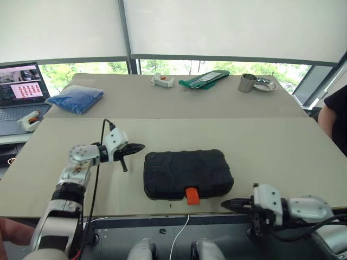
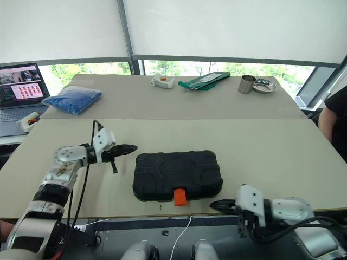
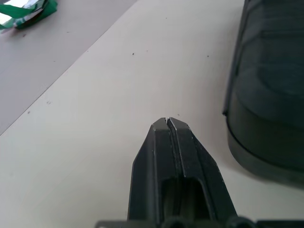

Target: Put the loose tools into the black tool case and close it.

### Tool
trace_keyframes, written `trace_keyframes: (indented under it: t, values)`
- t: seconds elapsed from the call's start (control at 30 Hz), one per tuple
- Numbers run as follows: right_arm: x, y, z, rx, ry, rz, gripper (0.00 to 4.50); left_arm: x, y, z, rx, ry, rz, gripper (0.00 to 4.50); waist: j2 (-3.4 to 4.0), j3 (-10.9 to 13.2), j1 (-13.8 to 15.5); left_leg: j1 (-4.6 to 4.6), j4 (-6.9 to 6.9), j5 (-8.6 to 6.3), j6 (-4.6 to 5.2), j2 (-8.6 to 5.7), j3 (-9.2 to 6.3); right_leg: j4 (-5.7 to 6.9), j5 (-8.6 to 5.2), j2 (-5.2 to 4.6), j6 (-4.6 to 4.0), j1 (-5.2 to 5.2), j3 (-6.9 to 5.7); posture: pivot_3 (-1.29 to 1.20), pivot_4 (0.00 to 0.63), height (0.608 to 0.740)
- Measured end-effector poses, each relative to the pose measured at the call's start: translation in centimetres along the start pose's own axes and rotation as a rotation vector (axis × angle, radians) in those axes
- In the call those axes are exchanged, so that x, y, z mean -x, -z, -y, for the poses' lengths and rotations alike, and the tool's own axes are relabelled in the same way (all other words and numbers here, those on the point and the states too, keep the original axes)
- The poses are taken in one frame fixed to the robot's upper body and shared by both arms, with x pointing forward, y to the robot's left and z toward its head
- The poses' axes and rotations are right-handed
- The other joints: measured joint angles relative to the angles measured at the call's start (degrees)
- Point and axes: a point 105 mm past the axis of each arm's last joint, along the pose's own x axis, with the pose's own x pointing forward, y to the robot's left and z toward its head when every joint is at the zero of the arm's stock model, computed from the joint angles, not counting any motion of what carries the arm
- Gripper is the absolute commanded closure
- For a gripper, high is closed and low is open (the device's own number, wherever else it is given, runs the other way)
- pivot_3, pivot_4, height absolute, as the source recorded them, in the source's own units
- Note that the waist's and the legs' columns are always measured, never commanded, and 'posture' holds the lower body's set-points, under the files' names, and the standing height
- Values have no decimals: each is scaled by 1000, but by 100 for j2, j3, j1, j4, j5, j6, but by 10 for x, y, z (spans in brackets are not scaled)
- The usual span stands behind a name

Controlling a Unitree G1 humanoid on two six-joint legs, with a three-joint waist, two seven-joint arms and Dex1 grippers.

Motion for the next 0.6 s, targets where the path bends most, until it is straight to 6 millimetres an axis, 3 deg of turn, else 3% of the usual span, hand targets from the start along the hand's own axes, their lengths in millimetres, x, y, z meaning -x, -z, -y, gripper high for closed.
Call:
trace_keyframes:
  t: [0.2, 0.37, 0.6]
  values:
    - [-21, 6, 29, 118, 127, -62, 4500, -12, 18, 7, 124, 3, -16, 4481, -13, 6, -10, 0, 2, 0, -1, 0, 4, 3, -1, 4, -1, -1, -1, 0, 150, 740]
    - [-31, 7, 65, 163, 263, -81, 4500, -6, 34, 20, 218, -31, 11, 4481, -28, 11, -110, 7, 11, 3, -6, 10, 3, 14, 3, 2, -5, -1, 0, 0, 150, 740]
    - [-38, 4, 110, 138, 386, -91, 4500, 2, 33, 20, 230, -138, 40, 4481, -27, 12, -132, 4, 4, 4, -8, 13, 2, 19, 25, 2, -42, -9, 1, 0, 150, 740]
